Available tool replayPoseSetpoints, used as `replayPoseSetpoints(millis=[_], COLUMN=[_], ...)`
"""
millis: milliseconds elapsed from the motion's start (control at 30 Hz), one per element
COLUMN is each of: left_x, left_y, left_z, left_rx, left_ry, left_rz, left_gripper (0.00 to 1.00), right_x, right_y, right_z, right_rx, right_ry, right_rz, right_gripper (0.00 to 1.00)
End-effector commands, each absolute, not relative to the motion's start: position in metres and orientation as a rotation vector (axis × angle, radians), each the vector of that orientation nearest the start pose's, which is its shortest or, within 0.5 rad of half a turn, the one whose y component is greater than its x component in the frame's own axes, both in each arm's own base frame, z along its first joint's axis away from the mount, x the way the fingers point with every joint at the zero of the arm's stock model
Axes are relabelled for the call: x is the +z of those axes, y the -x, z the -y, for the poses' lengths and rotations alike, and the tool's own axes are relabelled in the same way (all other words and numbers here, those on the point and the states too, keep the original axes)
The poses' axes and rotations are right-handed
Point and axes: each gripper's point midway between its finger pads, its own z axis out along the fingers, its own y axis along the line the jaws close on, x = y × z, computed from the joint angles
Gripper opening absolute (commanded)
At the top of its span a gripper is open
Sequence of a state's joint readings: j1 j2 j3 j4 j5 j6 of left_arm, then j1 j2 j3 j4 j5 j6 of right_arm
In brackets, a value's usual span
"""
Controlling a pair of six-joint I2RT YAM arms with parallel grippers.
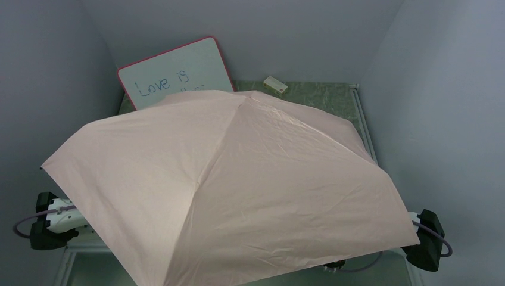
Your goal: Put away the umbrella
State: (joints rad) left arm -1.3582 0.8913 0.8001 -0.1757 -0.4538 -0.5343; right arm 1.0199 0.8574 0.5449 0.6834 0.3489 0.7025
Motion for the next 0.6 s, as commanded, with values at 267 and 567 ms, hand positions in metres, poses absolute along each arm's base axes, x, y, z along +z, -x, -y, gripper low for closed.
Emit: replayPoseSetpoints(millis=[267, 567], left_x=[0.294, 0.307], left_y=[-0.122, -0.129], left_z=[0.309, 0.304], left_rx=[-0.883, -0.832], left_ry=[-0.532, -0.512], left_rz=[-1.854, -1.853], left_gripper=[0.05, 0.05], right_x=[0.343, 0.389], right_y=[-0.188, -0.178], right_z=[-0.274, -0.243], right_rx=[1.239, 1.304], right_ry=[0.112, -0.006], right_rz=[-1.254, -1.027], right_gripper=[0.69, 0.77])
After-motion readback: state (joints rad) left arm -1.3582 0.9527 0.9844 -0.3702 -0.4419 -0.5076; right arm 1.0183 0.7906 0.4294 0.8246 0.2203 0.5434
